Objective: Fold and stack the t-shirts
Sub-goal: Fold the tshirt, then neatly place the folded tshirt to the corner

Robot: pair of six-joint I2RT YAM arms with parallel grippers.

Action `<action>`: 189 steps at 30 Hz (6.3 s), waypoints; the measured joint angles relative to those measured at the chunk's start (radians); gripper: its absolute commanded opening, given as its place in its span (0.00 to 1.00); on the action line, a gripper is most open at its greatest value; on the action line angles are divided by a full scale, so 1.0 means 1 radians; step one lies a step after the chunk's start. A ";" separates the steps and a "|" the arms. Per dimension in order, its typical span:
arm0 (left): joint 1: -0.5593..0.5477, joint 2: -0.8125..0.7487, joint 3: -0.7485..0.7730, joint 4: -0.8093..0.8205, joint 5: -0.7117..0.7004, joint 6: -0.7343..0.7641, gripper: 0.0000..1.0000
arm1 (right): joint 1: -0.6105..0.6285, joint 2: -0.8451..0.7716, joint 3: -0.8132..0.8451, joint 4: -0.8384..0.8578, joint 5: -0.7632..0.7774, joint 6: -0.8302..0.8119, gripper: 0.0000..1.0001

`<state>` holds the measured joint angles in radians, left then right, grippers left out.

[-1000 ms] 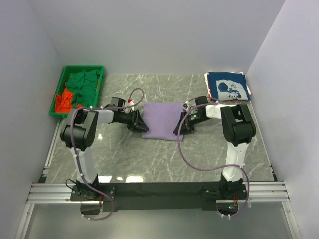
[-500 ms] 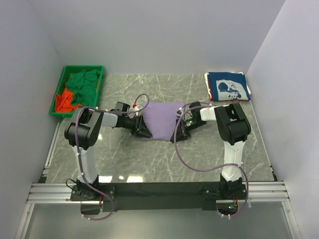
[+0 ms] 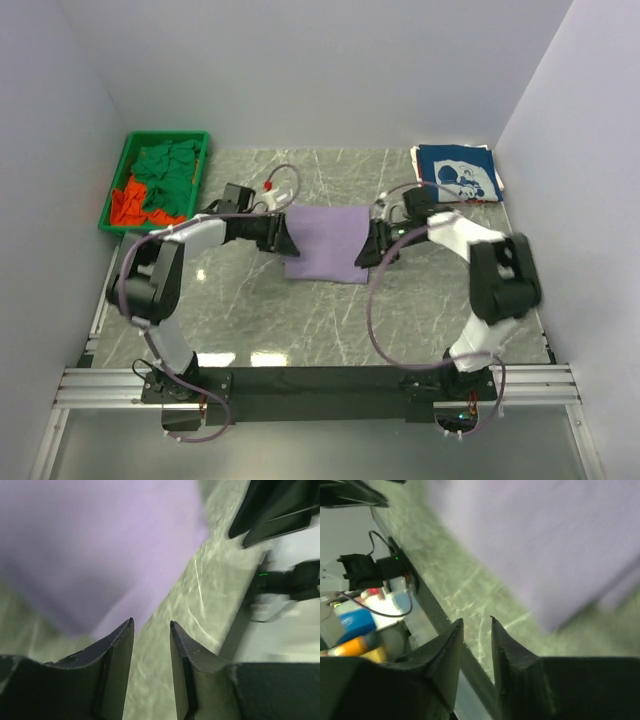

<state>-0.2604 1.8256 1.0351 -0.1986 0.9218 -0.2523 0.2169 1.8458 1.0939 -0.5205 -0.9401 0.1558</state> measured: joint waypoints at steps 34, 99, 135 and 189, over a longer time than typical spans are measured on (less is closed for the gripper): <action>-0.710 0.088 0.006 0.400 -0.716 0.927 0.40 | -0.285 -0.362 -0.289 0.227 0.288 0.288 0.76; -0.511 0.047 0.188 0.291 -0.422 0.578 0.01 | -0.014 0.136 -0.092 0.800 0.410 0.954 0.56; -0.153 -0.227 0.193 0.009 -0.525 0.333 0.99 | -0.138 0.292 0.784 0.011 0.765 -0.141 0.00; -0.134 -0.156 0.229 -0.053 -0.587 0.341 0.99 | -0.287 0.402 1.244 -0.043 0.842 -0.356 0.00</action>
<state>-0.3939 1.6699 1.2644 -0.2520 0.3347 0.0887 -0.0704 2.2475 2.3375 -0.5640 -0.0986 -0.2001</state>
